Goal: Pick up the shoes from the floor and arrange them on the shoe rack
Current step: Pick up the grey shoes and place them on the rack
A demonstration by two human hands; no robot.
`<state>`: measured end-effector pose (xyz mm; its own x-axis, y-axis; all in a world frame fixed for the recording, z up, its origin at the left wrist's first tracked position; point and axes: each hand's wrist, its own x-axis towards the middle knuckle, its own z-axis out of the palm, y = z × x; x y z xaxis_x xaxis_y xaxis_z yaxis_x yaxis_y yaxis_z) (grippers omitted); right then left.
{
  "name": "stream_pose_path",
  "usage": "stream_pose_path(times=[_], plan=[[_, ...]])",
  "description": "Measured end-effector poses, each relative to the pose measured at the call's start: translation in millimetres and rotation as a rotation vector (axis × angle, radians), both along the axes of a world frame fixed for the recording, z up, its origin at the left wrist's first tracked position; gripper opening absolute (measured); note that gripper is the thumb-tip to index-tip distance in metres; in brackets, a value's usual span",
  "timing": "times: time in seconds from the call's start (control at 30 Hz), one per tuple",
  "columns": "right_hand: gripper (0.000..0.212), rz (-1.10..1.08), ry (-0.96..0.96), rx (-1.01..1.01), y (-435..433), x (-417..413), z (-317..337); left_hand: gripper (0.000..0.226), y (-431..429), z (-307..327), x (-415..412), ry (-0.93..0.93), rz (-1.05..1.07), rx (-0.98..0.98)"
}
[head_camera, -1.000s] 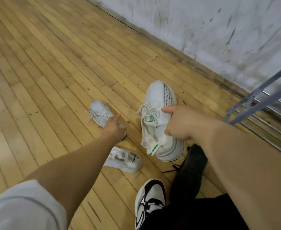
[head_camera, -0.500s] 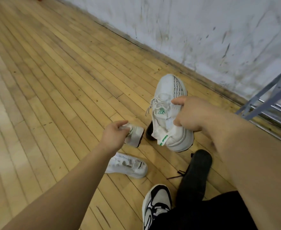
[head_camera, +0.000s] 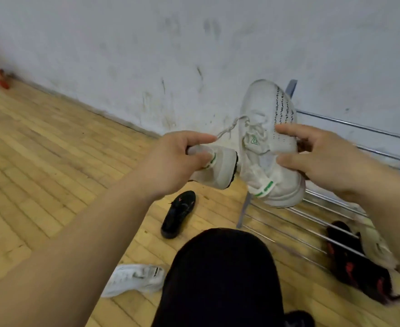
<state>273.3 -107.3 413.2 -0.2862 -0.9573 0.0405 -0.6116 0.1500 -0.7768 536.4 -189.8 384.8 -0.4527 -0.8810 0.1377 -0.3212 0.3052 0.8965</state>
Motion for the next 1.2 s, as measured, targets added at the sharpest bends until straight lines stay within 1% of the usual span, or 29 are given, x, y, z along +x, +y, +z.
stream_pose_path(times=[0.07,0.1,0.17,0.27,0.37,0.43,0.47,0.53,0.6,0.67,0.73,0.8,1.0,1.1,1.2], plan=[[0.063,-0.030,0.078,-0.011,36,-28,16,0.037,14,21,-27,-0.048,-0.087,-0.020],[0.063,-0.030,0.088,-0.008,55,-39,23,0.037,21,29,-41,-0.061,-0.138,-0.012],[0.061,-0.017,0.076,0.020,90,-63,27,0.036,33,41,-68,-0.096,-0.244,0.020],[0.056,0.027,0.043,0.139,134,-97,12,0.034,44,46,-107,-0.203,-0.391,0.098],[0.047,0.070,-0.044,0.351,163,-125,-24,0.032,53,25,-137,-0.281,-0.471,0.195],[0.042,0.079,-0.066,0.530,172,-139,-50,0.028,61,-2,-149,-0.309,-0.475,0.273],[0.043,0.080,-0.043,0.599,176,-148,-62,0.027,65,-15,-153,-0.344,-0.475,0.280],[0.047,0.044,0.010,0.688,181,-165,-80,0.026,70,-34,-159,-0.438,-0.480,0.245],[0.041,-0.003,-0.025,0.718,185,-176,-90,0.024,71,-38,-164,-0.466,-0.486,0.242],[0.039,-0.040,-0.069,0.725,189,-184,-95,0.024,71,-36,-173,-0.477,-0.491,0.238],[0.040,-0.087,-0.152,0.727,191,-192,-96,0.024,71,-32,-182,-0.481,-0.499,0.221],[0.041,-0.144,-0.221,0.695,194,-200,-95,0.024,70,-31,-190,-0.457,-0.503,0.201],[0.048,-0.274,-0.402,0.502,201,-227,-97,0.023,63,-32,-209,-0.398,-0.481,0.139],[0.048,-0.400,-0.459,0.360,194,-244,-107,0.028,62,-34,-218,-0.390,-0.505,0.084],[0.048,-0.528,-0.516,0.263,183,-264,-122,0.031,62,-37,-228,-0.396,-0.549,0.057]])
